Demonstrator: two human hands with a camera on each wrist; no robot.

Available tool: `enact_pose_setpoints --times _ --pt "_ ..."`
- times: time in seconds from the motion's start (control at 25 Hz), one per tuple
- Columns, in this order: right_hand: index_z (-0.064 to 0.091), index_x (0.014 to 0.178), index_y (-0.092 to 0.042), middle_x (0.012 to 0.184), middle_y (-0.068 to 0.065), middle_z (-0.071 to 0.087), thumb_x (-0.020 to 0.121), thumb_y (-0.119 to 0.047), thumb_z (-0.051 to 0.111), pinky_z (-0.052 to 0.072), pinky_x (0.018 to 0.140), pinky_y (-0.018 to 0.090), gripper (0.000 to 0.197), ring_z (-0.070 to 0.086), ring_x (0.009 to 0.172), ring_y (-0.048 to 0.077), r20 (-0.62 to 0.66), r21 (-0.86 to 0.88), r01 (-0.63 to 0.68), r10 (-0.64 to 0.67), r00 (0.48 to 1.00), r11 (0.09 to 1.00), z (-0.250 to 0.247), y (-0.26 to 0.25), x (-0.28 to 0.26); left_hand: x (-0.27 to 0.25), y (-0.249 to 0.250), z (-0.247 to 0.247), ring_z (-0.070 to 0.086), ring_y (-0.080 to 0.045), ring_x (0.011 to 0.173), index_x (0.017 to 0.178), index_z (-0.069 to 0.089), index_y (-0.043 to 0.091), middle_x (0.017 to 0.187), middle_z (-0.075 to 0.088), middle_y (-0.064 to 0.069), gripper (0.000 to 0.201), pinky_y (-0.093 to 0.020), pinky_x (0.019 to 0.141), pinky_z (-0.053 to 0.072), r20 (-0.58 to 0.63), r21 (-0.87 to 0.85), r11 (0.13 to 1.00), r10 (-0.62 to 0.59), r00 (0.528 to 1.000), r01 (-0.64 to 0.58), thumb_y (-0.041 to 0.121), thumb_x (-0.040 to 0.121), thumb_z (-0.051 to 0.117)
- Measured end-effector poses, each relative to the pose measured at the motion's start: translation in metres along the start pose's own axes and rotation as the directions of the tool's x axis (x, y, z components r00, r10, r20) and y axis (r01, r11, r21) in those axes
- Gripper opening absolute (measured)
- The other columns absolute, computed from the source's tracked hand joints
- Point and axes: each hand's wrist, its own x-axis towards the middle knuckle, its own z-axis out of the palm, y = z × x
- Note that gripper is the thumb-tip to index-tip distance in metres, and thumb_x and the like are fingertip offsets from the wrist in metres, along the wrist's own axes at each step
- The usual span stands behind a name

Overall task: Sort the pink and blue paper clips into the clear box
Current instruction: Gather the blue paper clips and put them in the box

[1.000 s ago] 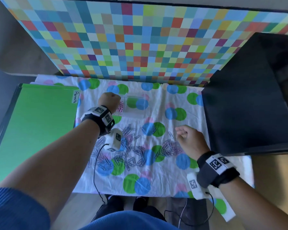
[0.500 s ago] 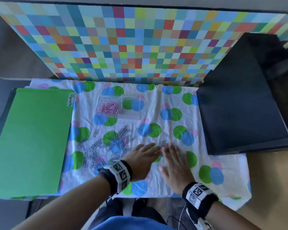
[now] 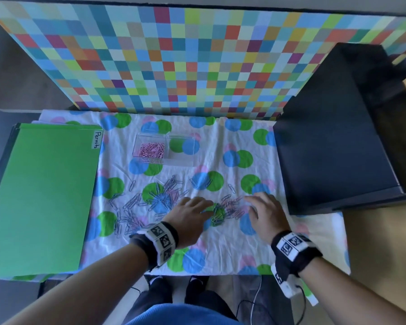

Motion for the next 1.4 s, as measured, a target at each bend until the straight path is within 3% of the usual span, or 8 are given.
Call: enact_pose_setpoints --times 0.2,0.36,0.64,0.84,0.96,1.16,1.32,1.4 --pt "0.072 0.092 -0.022 0.083 -0.001 0.055 0.078 -0.011 0.066 0.048 0.075 0.035 0.019 0.055 0.083 0.023 0.141 -0.013 0.088 -0.086 0.986 0.996 -0.004 -0.009 0.031 0.019 0.011 0.006 0.057 -0.020 0.115 0.123 0.060 0.018 0.130 0.057 0.003 0.057 -0.038 0.088 0.050 0.062 0.024 0.999 0.027 0.998 -0.028 0.017 0.066 0.065" --pt "0.064 0.078 -0.011 0.081 0.004 0.057 0.083 -0.011 0.060 0.046 0.070 0.036 0.006 0.054 0.082 0.025 0.228 -0.033 0.092 -0.082 0.970 0.995 -0.007 -0.010 0.038 -0.006 -0.019 0.003 0.062 -0.016 0.107 0.117 0.065 0.023 0.124 0.062 0.007 0.056 -0.035 0.085 0.052 0.041 0.050 0.998 -0.025 0.999 0.023 0.022 0.061 0.072" --pt "0.064 0.101 -0.008 0.096 0.000 0.063 0.089 0.000 0.047 0.047 0.079 0.024 0.022 0.059 0.086 0.014 0.233 0.293 -0.303 0.239 0.943 0.907 -0.014 -0.014 0.036 0.021 -0.008 -0.018 0.056 -0.022 0.105 0.105 0.066 0.028 0.108 0.061 0.004 0.021 -0.038 0.089 0.042 0.081 -0.081 0.968 -0.233 0.969 0.239 0.029 0.089 0.053" --pt "0.060 0.068 -0.018 0.073 0.002 0.063 0.087 -0.004 0.045 0.053 0.069 0.042 0.028 0.054 0.064 0.019 0.318 0.448 -0.475 0.362 0.876 0.757 -0.012 -0.024 0.042 0.076 0.022 -0.013 0.056 -0.026 0.107 0.109 0.060 0.020 0.108 0.058 -0.002 0.021 -0.038 0.085 0.048 0.174 -0.168 0.915 -0.337 0.925 0.366 0.027 0.089 0.055" --pt "0.060 0.081 -0.008 0.068 -0.006 0.055 0.091 -0.005 0.040 0.044 0.060 0.023 0.023 0.052 0.065 0.016 0.330 0.354 -0.429 0.318 0.889 0.831 -0.017 -0.029 0.044 0.082 0.024 -0.007 0.056 -0.027 0.106 0.107 0.059 0.017 0.106 0.058 -0.004 0.018 -0.039 0.081 0.049 0.195 -0.156 0.900 -0.376 0.906 0.407 0.022 0.090 0.055" --pt "0.057 0.084 -0.018 0.079 0.000 0.063 0.089 -0.027 0.050 0.046 0.064 0.031 0.012 0.058 0.073 0.020 0.388 0.039 -0.190 0.160 0.908 0.981 -0.013 -0.038 0.042 0.074 0.019 -0.011 0.056 -0.028 0.103 0.106 0.056 0.012 0.107 0.056 -0.008 0.017 -0.039 0.080 0.048 0.196 -0.160 0.896 -0.383 0.903 0.414 0.018 0.092 0.049" --pt "0.059 0.085 -0.017 0.090 0.000 0.064 0.086 -0.017 0.054 0.050 0.072 0.032 0.005 0.060 0.083 0.021 0.383 0.008 -0.176 0.160 0.910 0.984 -0.010 -0.047 0.044 0.059 0.006 -0.020 0.060 -0.028 0.093 0.095 0.054 0.012 0.099 0.060 -0.007 0.015 -0.035 0.072 0.048 0.173 -0.271 0.857 -0.405 0.898 0.439 0.004 0.086 0.046" --pt "0.059 0.086 -0.015 0.092 0.001 0.064 0.085 -0.013 0.056 0.052 0.076 0.034 0.003 0.061 0.086 0.022 0.418 0.010 -0.186 0.165 0.893 0.982 -0.010 -0.048 0.042 0.052 0.000 -0.023 0.060 -0.026 0.090 0.104 0.054 0.016 0.099 0.061 -0.005 0.024 -0.032 0.068 0.044 0.176 -0.319 0.822 -0.438 0.881 0.472 0.003 0.086 0.044"
